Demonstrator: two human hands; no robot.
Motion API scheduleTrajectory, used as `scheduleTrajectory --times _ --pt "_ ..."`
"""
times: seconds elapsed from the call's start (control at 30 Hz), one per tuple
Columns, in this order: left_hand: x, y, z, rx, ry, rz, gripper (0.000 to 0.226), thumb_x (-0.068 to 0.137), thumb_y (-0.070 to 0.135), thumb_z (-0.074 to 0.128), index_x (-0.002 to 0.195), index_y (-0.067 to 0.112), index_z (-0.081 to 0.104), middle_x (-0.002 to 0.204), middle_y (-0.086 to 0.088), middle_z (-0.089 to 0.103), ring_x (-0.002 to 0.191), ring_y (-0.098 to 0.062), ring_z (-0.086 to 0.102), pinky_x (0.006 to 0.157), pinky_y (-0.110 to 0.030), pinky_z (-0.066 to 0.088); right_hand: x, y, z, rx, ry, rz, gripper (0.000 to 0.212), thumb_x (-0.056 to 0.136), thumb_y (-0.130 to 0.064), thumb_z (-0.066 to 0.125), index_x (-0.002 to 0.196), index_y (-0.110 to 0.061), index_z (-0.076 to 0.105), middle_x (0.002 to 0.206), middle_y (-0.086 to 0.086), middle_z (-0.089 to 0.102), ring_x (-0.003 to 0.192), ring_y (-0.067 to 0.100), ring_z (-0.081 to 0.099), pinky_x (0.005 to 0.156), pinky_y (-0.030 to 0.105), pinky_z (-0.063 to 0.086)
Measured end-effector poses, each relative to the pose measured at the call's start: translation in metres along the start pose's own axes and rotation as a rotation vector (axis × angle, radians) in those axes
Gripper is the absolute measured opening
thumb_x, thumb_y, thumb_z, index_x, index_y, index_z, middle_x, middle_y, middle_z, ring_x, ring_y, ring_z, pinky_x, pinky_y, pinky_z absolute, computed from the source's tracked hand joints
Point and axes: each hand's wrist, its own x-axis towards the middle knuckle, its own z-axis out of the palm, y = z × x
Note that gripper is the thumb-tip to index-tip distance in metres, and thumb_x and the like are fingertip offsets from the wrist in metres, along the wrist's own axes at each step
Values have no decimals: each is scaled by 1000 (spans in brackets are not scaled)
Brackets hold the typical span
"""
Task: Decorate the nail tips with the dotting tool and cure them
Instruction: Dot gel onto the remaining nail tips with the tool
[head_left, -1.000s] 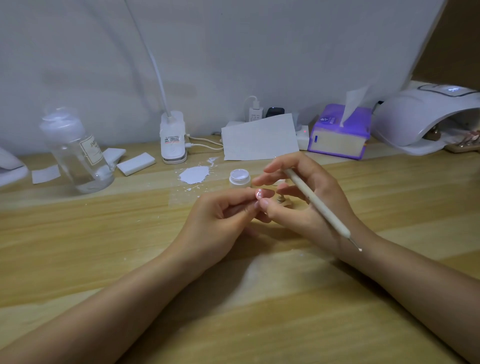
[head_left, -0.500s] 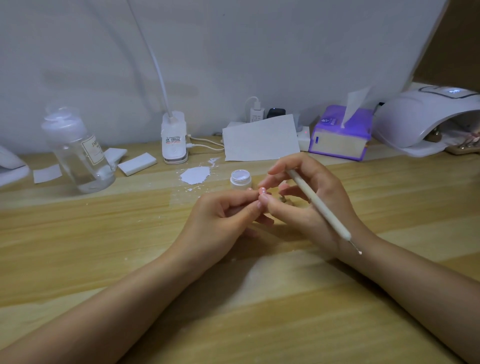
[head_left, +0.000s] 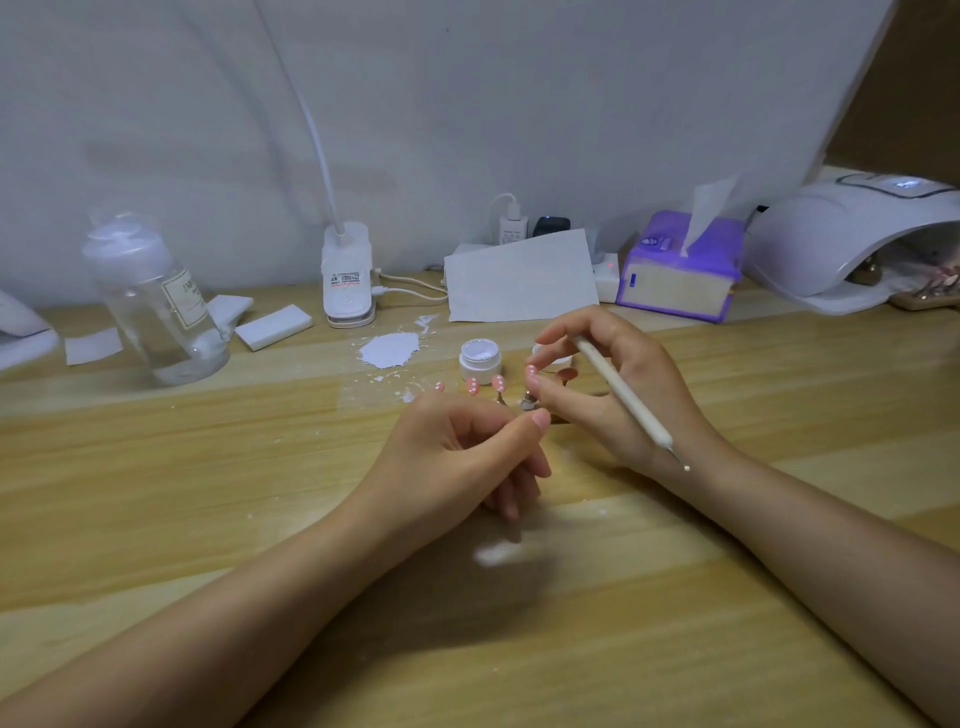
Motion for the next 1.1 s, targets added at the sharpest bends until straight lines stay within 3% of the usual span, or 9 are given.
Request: scheduleTrajectory --times 0.1,0.23,0.37,0.5,0.67,0.8,0.87,1.0,1.1 --pt "0 -1 0 12 2 2 33 88 16 55 58 12 68 54 -4 65 40 -11 55 43 -15 42 0 1 0 -6 -9 41 28 75 -10 72 82 -32 56 71 -18 63 71 5 57 75 43 55" --pt "0 -2 1 19 25 20 28 88 16 55 65 13 71 63 -1 69 43 -8 57 43 -15 42 0 2 -1 -55 -28 26 31 72 -11 73 80 -34 54 69 -22 63 69 -1 53 69 24 52" --pt "0 -1 1 45 36 17 25 89 15 54 72 9 71 49 11 62 38 0 52 43 -10 38 0 1 -1 -54 -33 28 33 72 -8 74 79 -32 54 69 -15 62 68 0 54 64 12 45" --pt "1 -4 1 59 63 16 22 87 14 55 74 13 72 42 4 57 36 0 51 43 -9 38 0 1 -1 -53 -42 40 33 71 -6 74 79 -30 54 70 -14 62 68 -2 52 64 10 43" --pt "1 -7 0 88 48 15 19 86 12 57 75 16 72 45 4 59 41 -5 56 44 -11 40 -1 -2 -2 -53 -31 63 31 70 -11 76 82 -30 54 79 -11 63 72 1 55 74 22 49" --pt "2 -9 1 66 64 -13 16 85 12 61 76 17 73 90 8 72 41 -11 58 43 -14 42 1 -3 -8 -95 57 39 33 71 -11 75 82 -30 51 84 -8 64 75 6 59 76 20 48" --pt "2 -10 2 61 64 -27 14 85 12 61 80 15 73 98 7 70 41 -11 58 43 -14 43 2 -3 -14 -166 69 10 35 71 -10 74 81 -32 48 81 -11 64 73 0 55 72 11 43" --pt "2 -10 2 149 29 17 14 86 10 59 84 10 72 80 -17 71 53 15 55 50 -8 42 2 0 -21 -297 41 -15 33 69 -15 74 80 -31 47 76 -10 64 67 7 52 67 18 43" --pt "2 -11 2 172 27 38 14 86 9 58 85 9 72 72 -15 71 55 16 56 50 -8 42 0 3 -19 -353 12 -26 29 66 -23 72 82 -27 49 74 -9 65 66 9 51 66 25 44"
